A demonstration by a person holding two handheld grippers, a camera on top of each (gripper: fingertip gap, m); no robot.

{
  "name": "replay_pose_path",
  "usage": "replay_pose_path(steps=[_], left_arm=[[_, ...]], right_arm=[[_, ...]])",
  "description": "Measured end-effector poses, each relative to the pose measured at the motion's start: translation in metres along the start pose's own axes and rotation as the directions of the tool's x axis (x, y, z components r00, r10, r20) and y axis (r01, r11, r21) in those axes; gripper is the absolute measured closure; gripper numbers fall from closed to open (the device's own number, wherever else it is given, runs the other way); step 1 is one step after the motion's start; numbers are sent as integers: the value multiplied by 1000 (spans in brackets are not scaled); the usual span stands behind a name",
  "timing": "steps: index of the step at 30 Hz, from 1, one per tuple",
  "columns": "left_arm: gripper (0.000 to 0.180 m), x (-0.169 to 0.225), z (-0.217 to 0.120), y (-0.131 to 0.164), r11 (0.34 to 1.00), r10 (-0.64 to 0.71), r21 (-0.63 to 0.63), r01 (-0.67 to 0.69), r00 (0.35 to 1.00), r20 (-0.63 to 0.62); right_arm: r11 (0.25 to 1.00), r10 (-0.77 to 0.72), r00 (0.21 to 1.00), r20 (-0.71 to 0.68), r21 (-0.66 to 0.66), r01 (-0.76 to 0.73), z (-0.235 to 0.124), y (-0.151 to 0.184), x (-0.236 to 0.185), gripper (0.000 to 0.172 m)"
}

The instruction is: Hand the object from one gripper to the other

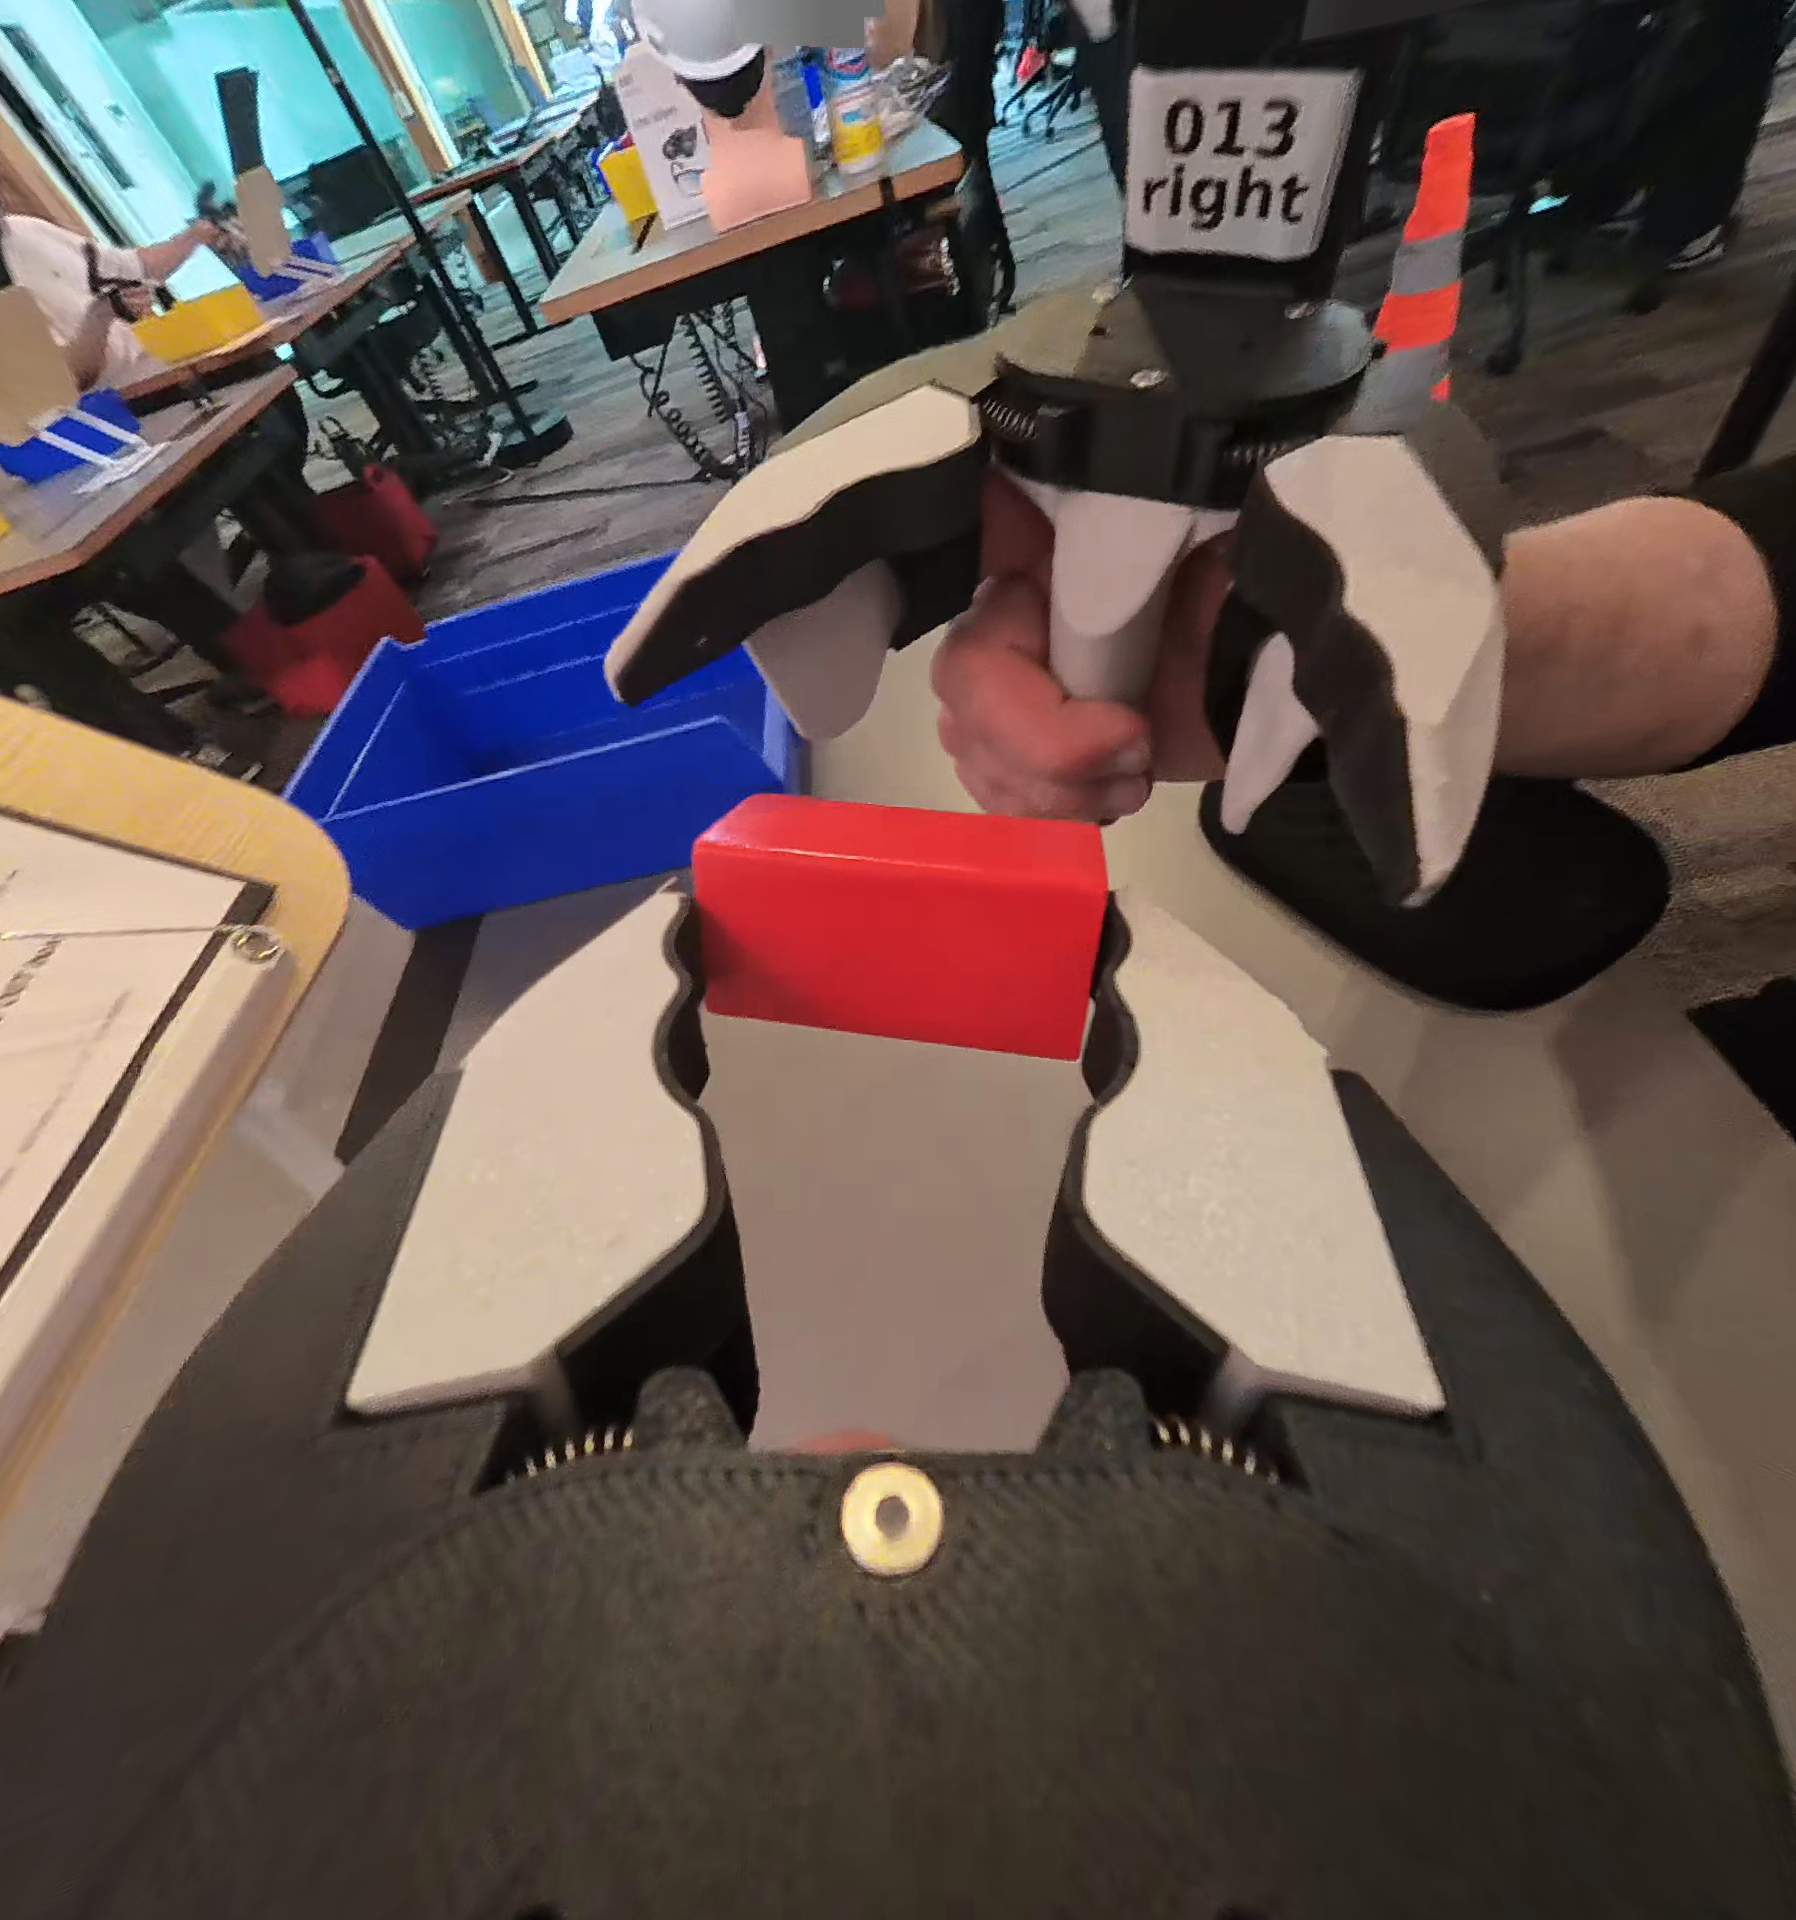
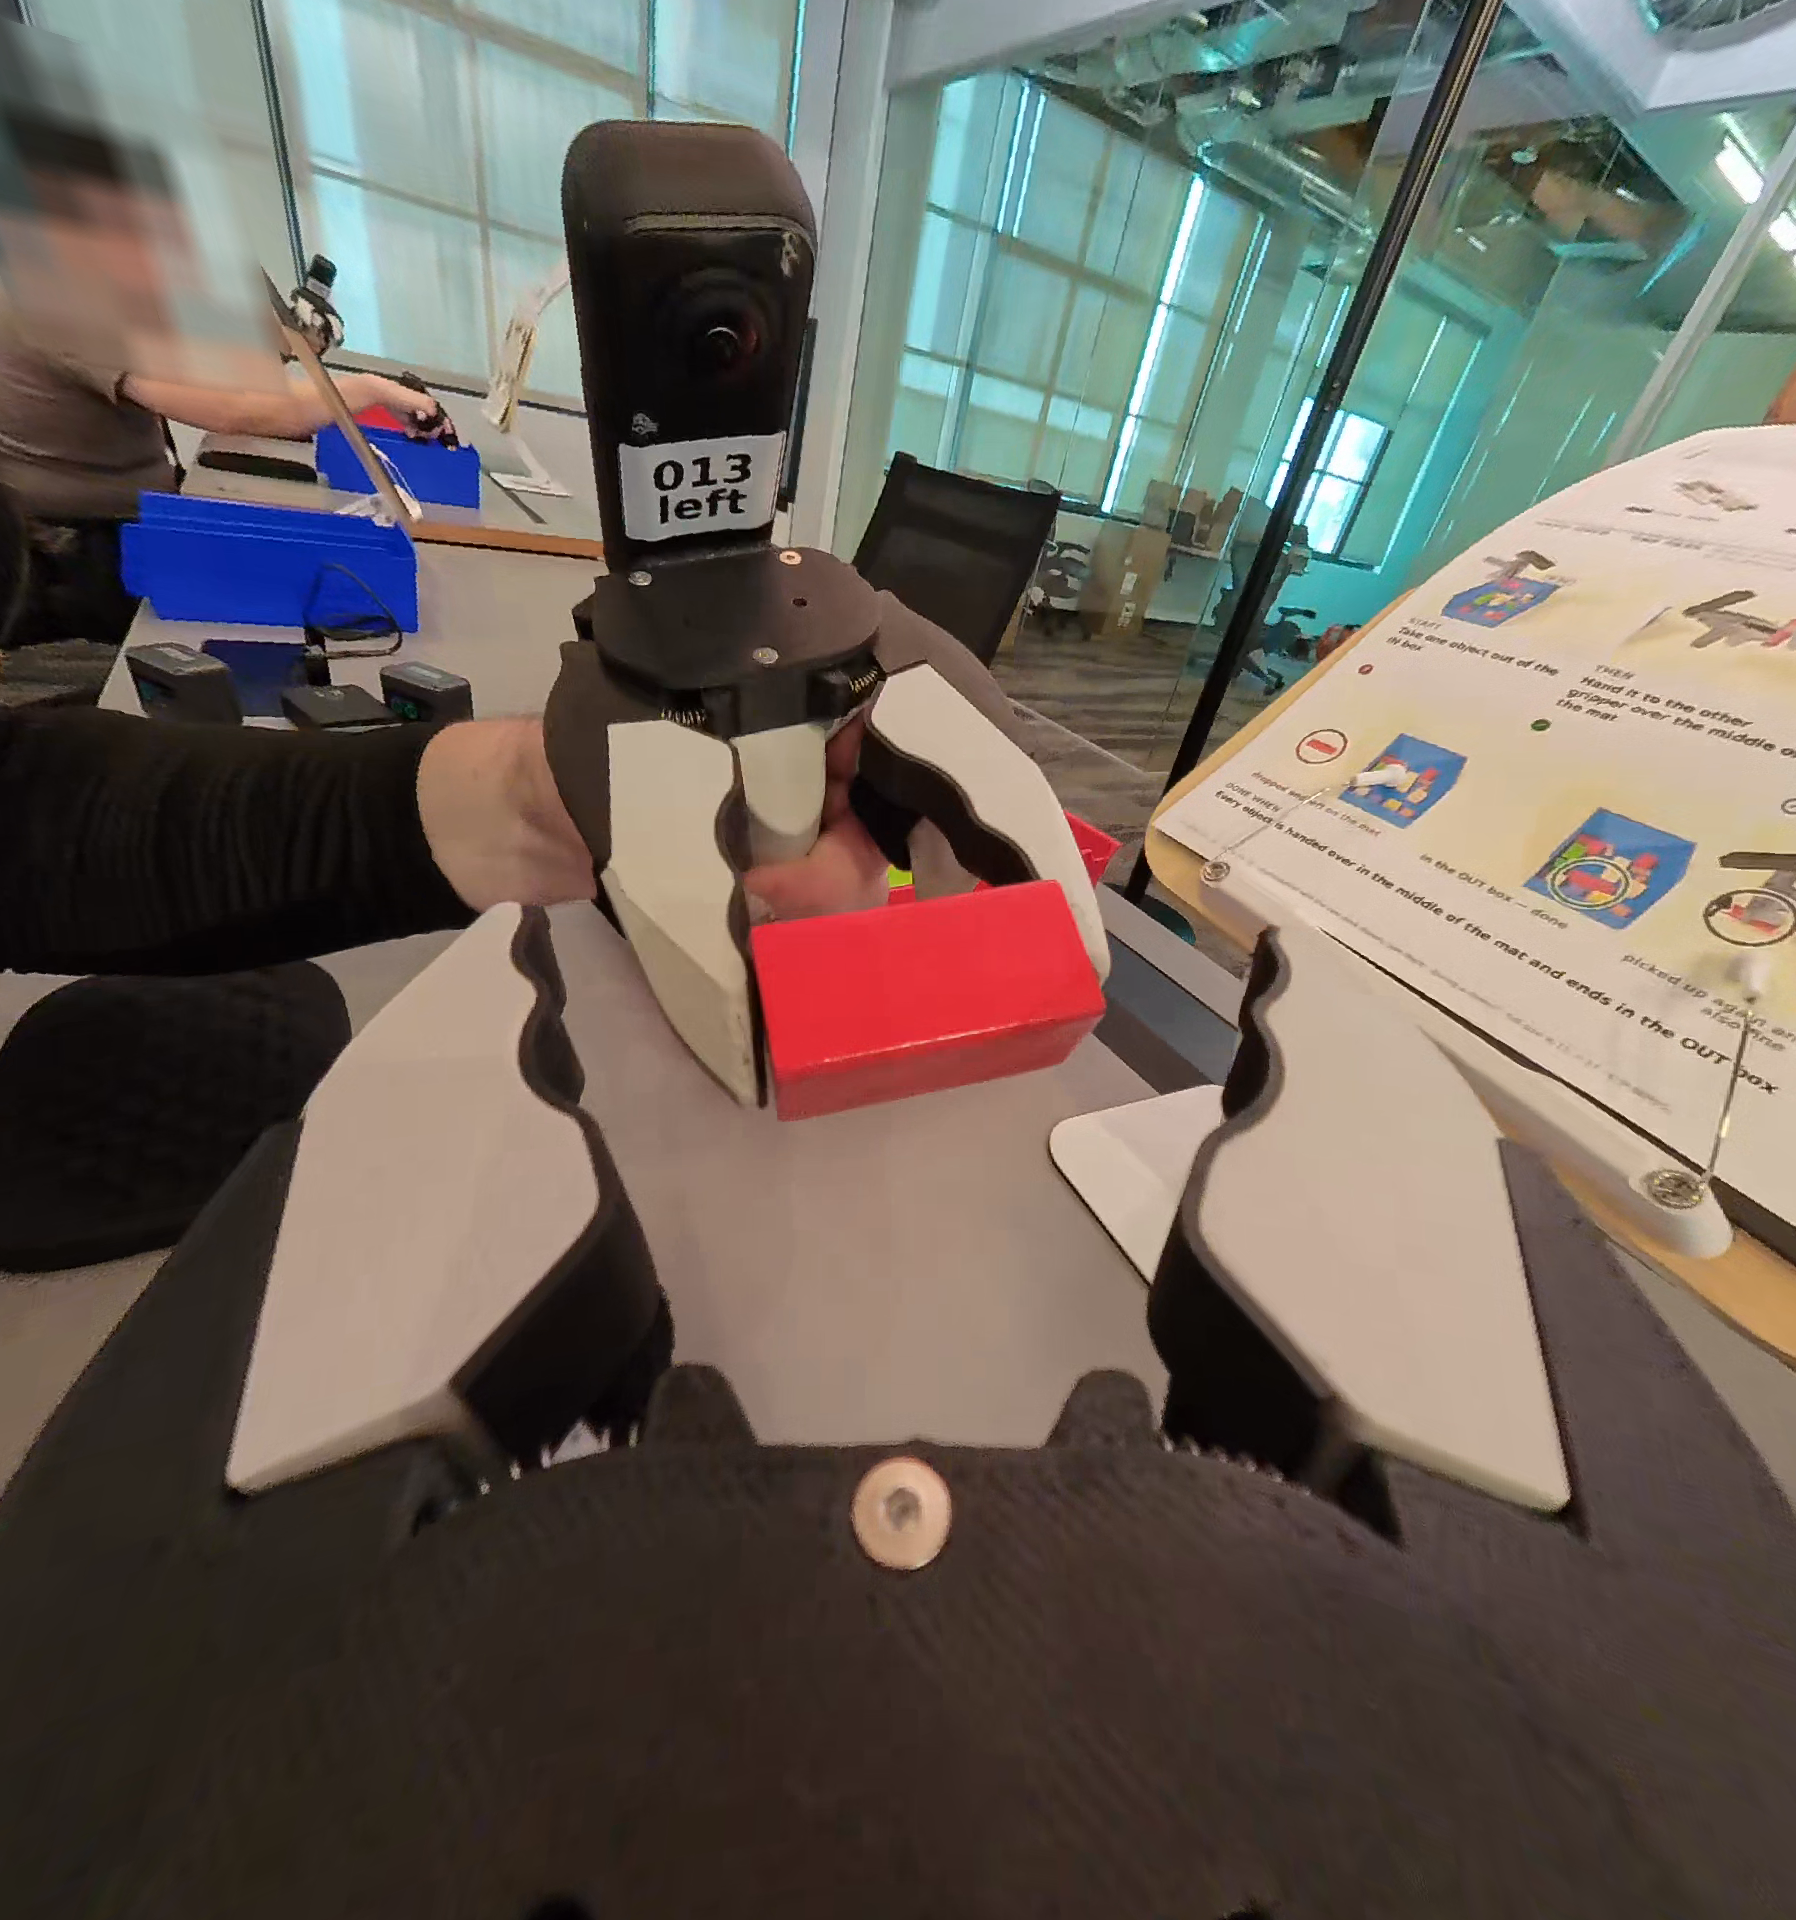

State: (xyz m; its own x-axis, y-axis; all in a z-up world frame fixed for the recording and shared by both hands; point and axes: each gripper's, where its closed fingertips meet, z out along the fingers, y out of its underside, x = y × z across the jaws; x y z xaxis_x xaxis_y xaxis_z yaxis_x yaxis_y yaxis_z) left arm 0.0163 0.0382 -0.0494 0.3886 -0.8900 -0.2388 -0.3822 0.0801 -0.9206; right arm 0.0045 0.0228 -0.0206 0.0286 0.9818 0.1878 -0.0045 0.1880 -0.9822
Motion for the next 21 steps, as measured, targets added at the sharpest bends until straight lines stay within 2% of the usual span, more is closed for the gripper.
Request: replay_pose_path(steps=[4,8,13,21], left_arm=[[109,9,9,-5,1000,-2,20,3,999,-48],[109,12,11,-14,997,-18,73,23,997,-72],[109,16,16,-15,992,-50,114,62,993,-107],[109,16,20,-17,986,-67,142,88,987,-144]], right_arm=[[1000,10,1000,29,-16,-10,-5,11,1,56],[990,110,988,105,80,-118,-17,11,4,79],[985,109,980,167,115,-130,-24,12,-2,102],[976,133,973,189,146,-162,-29,13,1,107]])
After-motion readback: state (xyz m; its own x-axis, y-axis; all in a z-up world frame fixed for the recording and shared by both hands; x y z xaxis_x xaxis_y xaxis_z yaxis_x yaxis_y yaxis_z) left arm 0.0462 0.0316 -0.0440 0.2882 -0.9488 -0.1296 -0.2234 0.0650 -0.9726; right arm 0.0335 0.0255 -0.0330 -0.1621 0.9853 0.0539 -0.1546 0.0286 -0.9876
